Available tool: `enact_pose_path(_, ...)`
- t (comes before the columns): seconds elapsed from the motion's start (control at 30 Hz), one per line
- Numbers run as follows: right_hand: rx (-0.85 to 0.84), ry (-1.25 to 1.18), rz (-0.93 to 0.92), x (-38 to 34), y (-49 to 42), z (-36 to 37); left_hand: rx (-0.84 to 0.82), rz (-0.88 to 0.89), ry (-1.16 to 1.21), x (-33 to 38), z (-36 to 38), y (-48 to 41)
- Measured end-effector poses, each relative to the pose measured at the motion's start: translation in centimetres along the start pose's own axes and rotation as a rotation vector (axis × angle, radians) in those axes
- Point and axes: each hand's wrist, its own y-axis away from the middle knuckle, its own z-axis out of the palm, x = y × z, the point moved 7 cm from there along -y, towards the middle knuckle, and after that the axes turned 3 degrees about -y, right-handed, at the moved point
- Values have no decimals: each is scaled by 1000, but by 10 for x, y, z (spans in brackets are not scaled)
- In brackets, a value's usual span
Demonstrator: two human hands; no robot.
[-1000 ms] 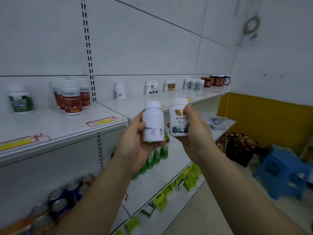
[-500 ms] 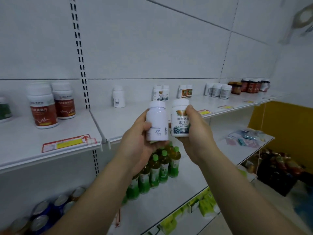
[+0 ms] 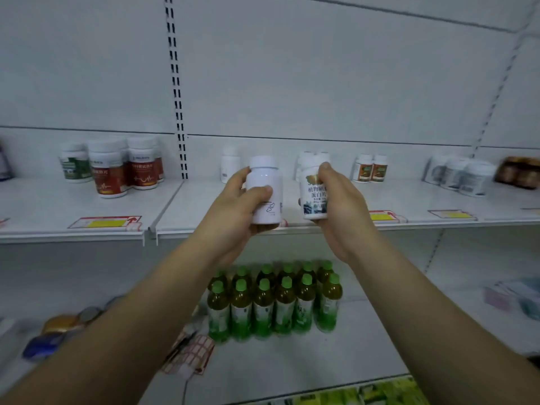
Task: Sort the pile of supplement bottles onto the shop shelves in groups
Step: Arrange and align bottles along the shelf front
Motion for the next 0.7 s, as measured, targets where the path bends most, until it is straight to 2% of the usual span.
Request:
enact_pose_path(0.1,-62,66,-13,3,-23,7,52,-12,-161,7,-12,-23)
enact_pose_path(0.2,-113,112,-26,6,-49,14,89,-18,-423,9,-29,-53)
enact_pose_path(0.4,-131,321,18,28,-98,29,-12,-53,-813,-4,-52,-109)
enact_pose_path(0.53,-134,371,89,43,-122,31,-56,-2,-922,-11,-56,-139)
enact_pose_path(0.7,-172,319,130,53,-136,29,-52,180,-1226,-13,-57,-164)
